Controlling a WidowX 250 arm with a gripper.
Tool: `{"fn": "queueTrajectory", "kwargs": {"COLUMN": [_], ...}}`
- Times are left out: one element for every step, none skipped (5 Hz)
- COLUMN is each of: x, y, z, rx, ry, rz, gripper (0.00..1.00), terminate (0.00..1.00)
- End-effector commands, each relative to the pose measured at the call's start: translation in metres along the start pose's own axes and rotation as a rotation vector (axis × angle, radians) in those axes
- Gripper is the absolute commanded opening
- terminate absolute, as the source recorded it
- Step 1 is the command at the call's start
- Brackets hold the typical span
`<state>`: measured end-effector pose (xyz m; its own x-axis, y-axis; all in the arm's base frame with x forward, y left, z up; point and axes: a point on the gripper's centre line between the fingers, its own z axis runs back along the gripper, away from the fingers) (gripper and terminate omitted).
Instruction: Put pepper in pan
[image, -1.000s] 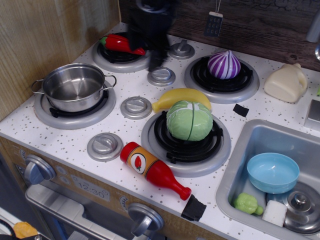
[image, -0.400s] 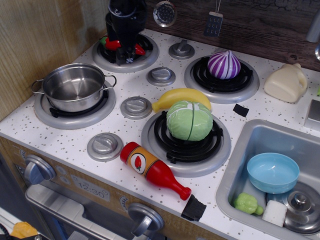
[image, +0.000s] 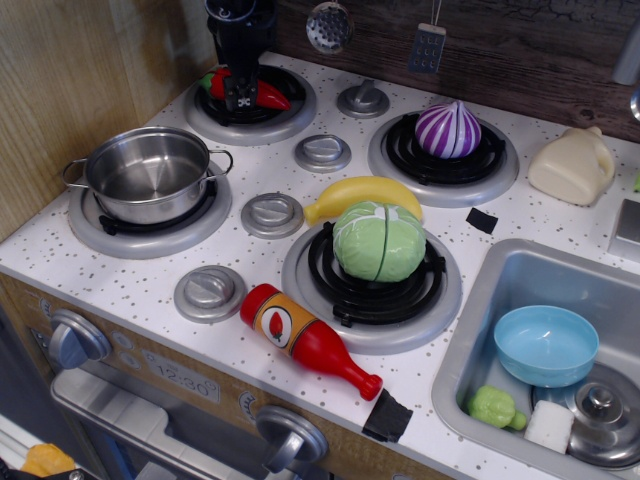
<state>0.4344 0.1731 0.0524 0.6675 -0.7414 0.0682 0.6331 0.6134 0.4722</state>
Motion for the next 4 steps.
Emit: {"fn": "queueTrajectory", "kwargs": {"x": [-0.003, -0.003, -0.001, 0.002], "y": [0.028, 0.026, 0.023, 0.019], "z": [-0.004, -0.013, -0.017, 0.003], "rx": [0.027, -0.013, -0.083, -0.074], "ry": [-0.058, -0.088, -0.123, -0.073], "rz": [-0.006, 0.032, 0.097, 0.113], "gripper": [1.0, 0.0, 0.0, 0.0], "terminate": [0.0, 0.0, 0.0, 0.0]}}
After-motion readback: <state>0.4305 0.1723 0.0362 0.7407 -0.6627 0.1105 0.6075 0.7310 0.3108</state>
